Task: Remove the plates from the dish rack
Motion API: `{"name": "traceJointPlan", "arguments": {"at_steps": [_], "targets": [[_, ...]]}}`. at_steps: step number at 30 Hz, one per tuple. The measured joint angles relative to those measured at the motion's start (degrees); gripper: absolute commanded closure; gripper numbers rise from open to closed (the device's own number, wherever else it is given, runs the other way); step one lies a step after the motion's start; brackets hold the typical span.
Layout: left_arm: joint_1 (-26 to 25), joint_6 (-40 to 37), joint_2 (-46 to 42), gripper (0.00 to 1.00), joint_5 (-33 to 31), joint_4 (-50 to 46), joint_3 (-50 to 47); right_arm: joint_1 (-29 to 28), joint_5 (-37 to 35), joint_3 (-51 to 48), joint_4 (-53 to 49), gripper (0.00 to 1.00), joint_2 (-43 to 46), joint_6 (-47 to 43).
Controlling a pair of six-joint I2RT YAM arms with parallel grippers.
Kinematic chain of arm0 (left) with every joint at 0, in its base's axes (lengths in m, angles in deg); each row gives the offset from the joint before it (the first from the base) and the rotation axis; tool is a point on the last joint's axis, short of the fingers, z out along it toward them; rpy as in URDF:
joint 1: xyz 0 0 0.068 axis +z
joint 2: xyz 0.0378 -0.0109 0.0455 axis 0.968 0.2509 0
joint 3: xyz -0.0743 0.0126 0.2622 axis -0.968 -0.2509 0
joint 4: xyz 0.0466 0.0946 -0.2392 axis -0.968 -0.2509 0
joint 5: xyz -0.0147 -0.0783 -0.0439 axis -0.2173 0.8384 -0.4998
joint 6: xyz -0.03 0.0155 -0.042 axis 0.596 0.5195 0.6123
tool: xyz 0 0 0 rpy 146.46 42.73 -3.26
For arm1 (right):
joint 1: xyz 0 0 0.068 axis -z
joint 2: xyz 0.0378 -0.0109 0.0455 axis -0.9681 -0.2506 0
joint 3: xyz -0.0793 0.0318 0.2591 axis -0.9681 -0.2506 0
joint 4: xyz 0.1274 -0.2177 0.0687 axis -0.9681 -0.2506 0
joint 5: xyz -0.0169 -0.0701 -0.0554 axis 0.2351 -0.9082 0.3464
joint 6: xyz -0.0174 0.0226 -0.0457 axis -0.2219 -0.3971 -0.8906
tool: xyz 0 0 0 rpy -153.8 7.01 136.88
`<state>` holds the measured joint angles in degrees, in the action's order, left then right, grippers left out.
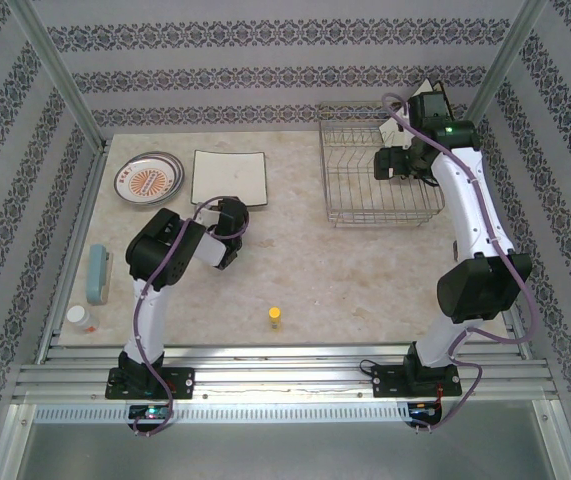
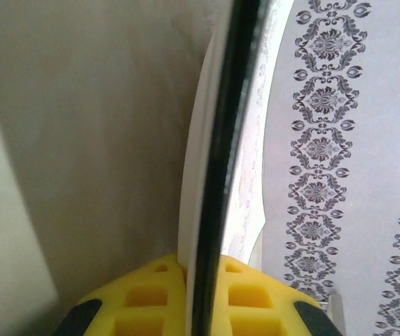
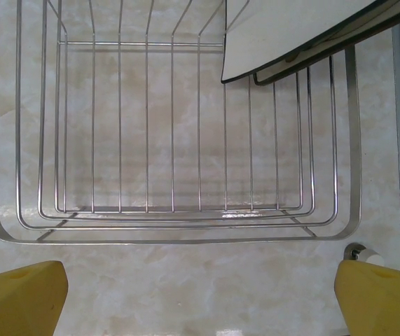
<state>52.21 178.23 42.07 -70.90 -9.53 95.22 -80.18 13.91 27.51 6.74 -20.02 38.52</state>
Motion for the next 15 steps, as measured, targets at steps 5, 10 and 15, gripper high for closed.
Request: {"name": "traceJointPlan", "arguments": {"at_steps": [5,10,15], "targets": [[1.0,2.4,1.4,1.0,4.0,1.0,1.6,-0.5,-0.4,0.7,0.0,0.02,-0.4,0.0],[1.7,3.0,1.5,0.98,5.5,1.3,1.6,-0.5,-0.6,0.7,0.0,0.02,-0.9,0.0],[2.3,3.1,2.0,0.96,5.7,2.4,1.9,-0.5,-0.6,1.0,-0.1,0.02,-1.1,0.0]]}}
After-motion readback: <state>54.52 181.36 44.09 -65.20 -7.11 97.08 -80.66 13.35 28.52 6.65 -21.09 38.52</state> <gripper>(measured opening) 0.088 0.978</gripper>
